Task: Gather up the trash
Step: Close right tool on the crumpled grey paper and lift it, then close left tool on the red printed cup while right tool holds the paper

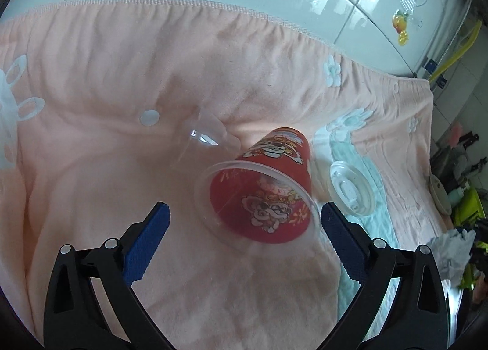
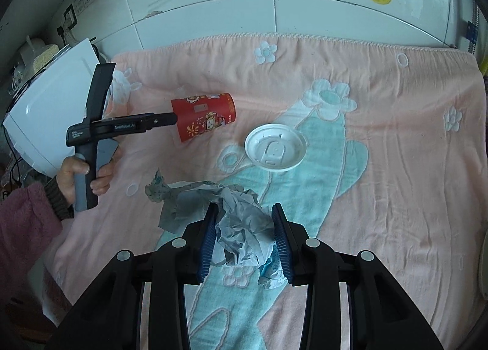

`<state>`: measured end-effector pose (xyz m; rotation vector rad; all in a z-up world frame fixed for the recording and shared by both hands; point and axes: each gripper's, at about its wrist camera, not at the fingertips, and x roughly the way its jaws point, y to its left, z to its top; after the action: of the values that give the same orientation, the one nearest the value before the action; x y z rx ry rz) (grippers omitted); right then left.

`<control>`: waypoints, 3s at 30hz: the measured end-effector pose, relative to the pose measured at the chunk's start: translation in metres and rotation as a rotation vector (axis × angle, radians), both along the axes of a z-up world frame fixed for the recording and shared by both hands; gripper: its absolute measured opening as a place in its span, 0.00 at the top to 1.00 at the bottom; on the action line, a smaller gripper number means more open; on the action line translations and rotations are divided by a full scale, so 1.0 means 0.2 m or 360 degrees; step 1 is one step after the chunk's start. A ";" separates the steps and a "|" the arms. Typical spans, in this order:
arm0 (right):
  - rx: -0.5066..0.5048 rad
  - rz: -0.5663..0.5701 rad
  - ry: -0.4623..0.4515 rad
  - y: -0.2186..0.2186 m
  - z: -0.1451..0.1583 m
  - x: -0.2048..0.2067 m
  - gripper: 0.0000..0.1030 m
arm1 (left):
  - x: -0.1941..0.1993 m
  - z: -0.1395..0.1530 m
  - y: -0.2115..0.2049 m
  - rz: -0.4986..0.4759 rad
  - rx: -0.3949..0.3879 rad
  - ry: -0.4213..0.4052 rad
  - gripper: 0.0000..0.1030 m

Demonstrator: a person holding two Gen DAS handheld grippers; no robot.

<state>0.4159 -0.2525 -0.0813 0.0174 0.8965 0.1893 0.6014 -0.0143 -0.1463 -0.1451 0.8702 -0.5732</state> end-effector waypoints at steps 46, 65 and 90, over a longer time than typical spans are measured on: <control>0.0113 0.0039 -0.0127 0.11 0.15 -0.80 0.66 | -0.81 0.09 0.17 0.0092 -0.0068 0.0046 0.18; 0.0135 0.0011 -0.0017 0.14 0.04 -0.56 0.66 | -0.44 -0.06 0.12 -0.0117 0.0000 -0.0019 0.05; 0.0139 -0.0018 -0.0056 0.15 0.05 -0.63 0.66 | -0.68 0.04 0.09 -0.0111 -0.0058 -0.0069 0.14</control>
<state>0.2909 -0.2221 -0.0711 0.0998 0.8523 0.2176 0.4645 0.0032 -0.1376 -0.1351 0.8254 -0.6553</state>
